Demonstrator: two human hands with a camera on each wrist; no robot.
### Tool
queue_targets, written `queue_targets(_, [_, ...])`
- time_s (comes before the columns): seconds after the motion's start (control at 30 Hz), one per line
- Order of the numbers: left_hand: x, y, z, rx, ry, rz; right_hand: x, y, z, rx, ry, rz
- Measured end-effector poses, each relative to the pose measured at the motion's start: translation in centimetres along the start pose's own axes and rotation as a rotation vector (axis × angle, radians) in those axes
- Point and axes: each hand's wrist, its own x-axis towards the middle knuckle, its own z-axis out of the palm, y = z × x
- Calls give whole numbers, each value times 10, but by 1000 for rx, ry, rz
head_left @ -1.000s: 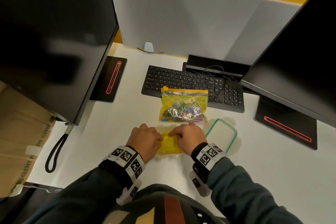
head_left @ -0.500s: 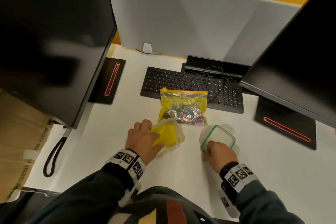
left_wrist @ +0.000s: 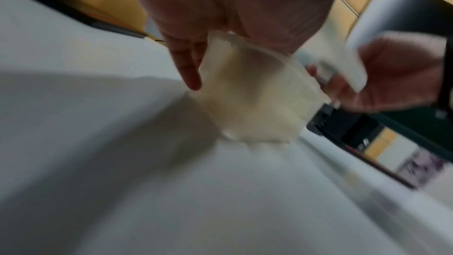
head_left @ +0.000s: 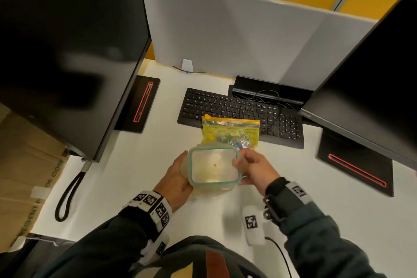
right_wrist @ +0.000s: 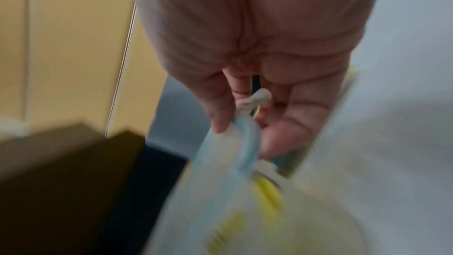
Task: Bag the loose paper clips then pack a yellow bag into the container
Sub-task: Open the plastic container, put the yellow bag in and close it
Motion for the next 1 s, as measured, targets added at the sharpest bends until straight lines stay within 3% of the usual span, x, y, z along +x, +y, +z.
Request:
queue_targets(0.1, [1,-6,-1,-365,146,-133,16,15,18,-181,81,42])
queue_targets(0.2, [-1,-18,-4,-320,245,-255,22,16,21,-227,71,29])
queue_targets(0.3, [-3,-22,-6,-413,331,-260,23,13,23,-320,79,12])
queue_targets(0.4, [-3,-21,-13,-272,270,-366,23,15,26,-347,114,-17])
queue_targets(0.57, [-5,-14,-30,-665,192,-518,16,17,26,-343,145,-63])
queue_targets(0.63, [-5,-9,-34,-717,192,-545,14,18,28,-332,119,-88])
queue_targets(0.8, [-6,-4,-25,-475,182,-483,16,20,33,-437,116,-94])
queue_targets(1.0, [-1,-5,-30,-423,122,-468,13,23,30,-527,39,-46])
